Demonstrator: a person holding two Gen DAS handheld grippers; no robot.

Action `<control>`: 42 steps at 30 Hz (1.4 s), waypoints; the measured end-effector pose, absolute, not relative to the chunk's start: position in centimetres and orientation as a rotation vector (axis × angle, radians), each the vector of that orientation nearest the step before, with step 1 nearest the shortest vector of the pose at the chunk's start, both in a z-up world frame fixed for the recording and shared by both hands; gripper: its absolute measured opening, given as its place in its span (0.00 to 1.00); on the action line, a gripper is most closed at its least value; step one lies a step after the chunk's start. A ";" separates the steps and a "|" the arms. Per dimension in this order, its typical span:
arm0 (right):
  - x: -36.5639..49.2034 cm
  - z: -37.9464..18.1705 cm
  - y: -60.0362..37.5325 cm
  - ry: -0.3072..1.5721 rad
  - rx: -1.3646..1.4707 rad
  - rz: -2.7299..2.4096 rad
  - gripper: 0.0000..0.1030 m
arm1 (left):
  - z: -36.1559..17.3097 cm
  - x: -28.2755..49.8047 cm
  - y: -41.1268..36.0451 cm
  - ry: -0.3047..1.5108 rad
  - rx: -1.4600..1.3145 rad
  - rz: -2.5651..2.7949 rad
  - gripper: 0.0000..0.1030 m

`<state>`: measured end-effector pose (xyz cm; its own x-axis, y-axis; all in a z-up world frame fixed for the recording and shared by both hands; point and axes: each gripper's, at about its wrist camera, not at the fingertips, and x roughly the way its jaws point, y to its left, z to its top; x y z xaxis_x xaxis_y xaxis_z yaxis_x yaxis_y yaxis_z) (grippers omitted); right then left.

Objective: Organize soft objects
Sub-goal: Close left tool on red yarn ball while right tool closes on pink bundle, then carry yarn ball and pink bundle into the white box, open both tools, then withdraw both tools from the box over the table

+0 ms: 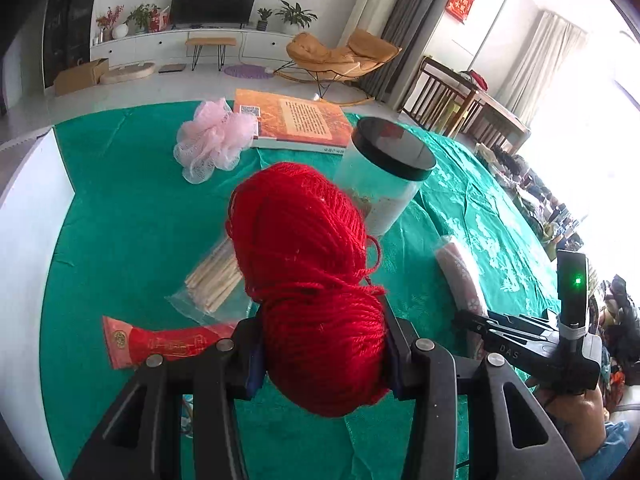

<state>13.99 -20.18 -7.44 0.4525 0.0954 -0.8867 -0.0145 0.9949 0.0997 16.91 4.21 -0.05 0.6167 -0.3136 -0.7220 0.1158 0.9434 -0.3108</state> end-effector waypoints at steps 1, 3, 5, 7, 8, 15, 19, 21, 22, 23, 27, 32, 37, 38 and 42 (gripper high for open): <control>14.1 -7.0 -19.8 1.098 0.051 0.084 0.25 | 0.8 16.6 5.0 0.851 -0.250 -0.242 0.44; 15.1 -5.8 -20.4 1.079 0.086 0.063 0.24 | 2.2 16.2 6.5 0.817 -0.273 -0.227 0.44; 16.8 -3.8 -21.5 1.012 0.120 0.028 0.24 | 3.4 15.8 8.0 0.798 -0.296 -0.220 0.44; 18.5 -1.4 -22.3 0.927 0.147 0.004 0.24 | 4.6 15.0 9.5 0.778 -0.307 -0.217 0.44; 19.1 0.0 -22.1 0.894 0.146 0.001 0.24 | 5.2 14.4 10.3 0.765 -0.303 -0.213 0.44; 14.7 8.3 -13.6 0.752 0.085 0.231 0.24 | 7.2 7.9 18.9 0.735 -0.325 -0.111 0.44; 10.5 10.3 -5.1 0.770 0.138 0.477 0.24 | 7.6 2.4 25.1 0.733 -0.303 0.028 0.44; 8.1 11.7 -0.1 0.766 0.150 0.604 0.24 | 7.7 -0.6 28.3 0.729 -0.294 0.113 0.44; 6.9 12.4 2.5 0.768 0.155 0.668 0.24 | 7.7 -2.1 30.0 0.729 -0.297 0.159 0.45; 5.7 12.9 5.1 0.773 0.160 0.733 0.24 | 7.5 -3.5 31.5 0.731 -0.302 0.202 0.45; 1.7 12.9 14.7 0.802 0.146 0.923 0.28 | 5.2 -7.9 35.9 0.768 -0.302 0.404 0.68; -0.8 9.3 20.1 0.893 0.150 1.074 0.71 | 2.3 -9.7 37.1 0.764 -0.347 0.490 0.91; -1.4 6.6 14.9 0.785 0.018 0.894 0.71 | 2.8 -8.5 33.7 0.689 -0.372 0.386 0.91; -1.0 5.6 12.9 0.764 -0.021 0.829 0.72 | 3.1 -8.0 32.3 0.676 -0.370 0.341 0.91; 0.6 -0.3 4.8 0.769 -0.163 0.493 0.73 | 4.3 -4.5 24.1 0.669 -0.318 0.119 0.92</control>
